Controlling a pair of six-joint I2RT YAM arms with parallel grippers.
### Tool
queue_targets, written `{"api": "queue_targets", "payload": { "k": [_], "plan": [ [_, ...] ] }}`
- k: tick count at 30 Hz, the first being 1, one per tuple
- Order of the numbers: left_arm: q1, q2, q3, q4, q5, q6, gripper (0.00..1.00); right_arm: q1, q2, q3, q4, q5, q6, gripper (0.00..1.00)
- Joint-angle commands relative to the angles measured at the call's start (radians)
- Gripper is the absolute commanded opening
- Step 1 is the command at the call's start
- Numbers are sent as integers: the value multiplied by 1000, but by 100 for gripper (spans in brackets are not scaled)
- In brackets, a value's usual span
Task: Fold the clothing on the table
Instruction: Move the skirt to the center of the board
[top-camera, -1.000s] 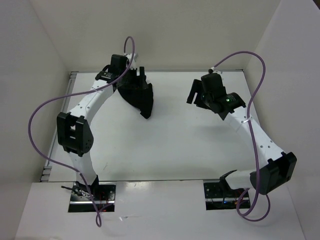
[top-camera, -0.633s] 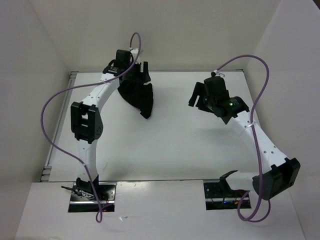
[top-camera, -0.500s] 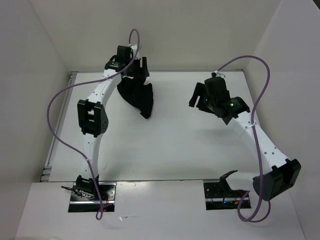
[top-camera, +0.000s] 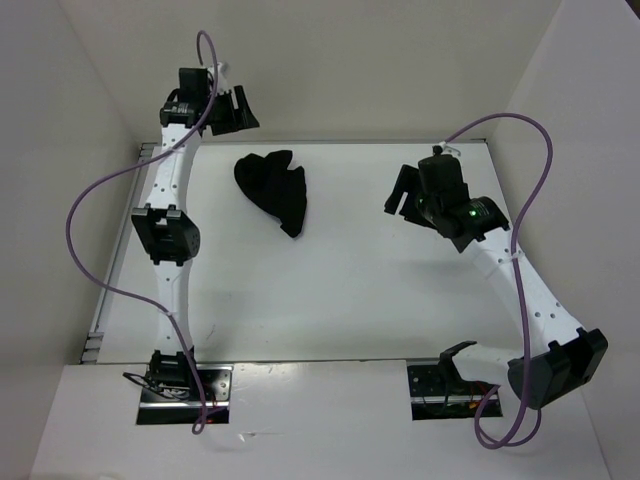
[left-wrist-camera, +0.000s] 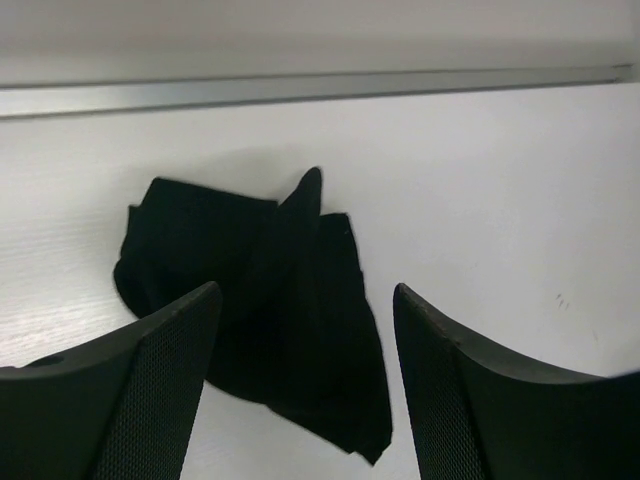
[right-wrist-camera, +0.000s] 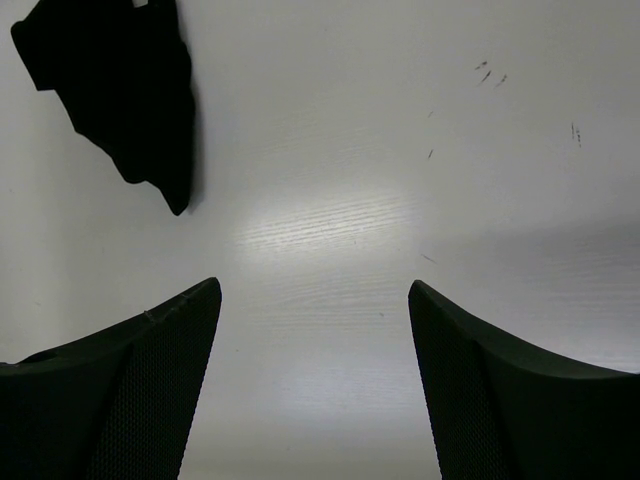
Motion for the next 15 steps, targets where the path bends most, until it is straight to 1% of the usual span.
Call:
{"api": "queue_targets", "payload": {
  "k": [1,3,4,7,9,11,12,15],
  "plan": [
    [27,47,-4,-125,33,97,77,-6,-19,-12,-7,0,-5,80],
    [27,67,-4,-168,2,135,77,-6,-19,-12,-7,0,-6,80],
    [27,78,-13,-168,-7,163,77,-6,-9,-3,2,0,-6,80],
    [27,90,-27,-159,-16,174,75,-6,0,8,2,-9,-6,80],
    [38,122,-17,-147,24,183,72,-6,0,8,2,-20,-6,80],
    [49,141,3,-147,74,183,65,-6,0,8,2,-20,-6,79],
    [49,153,13,-147,88,183,63,-6,0,8,-8,-20,-6,79],
    [49,164,13,-147,127,203,63,-6,-9,8,-18,-20,4,79]
  ]
}}
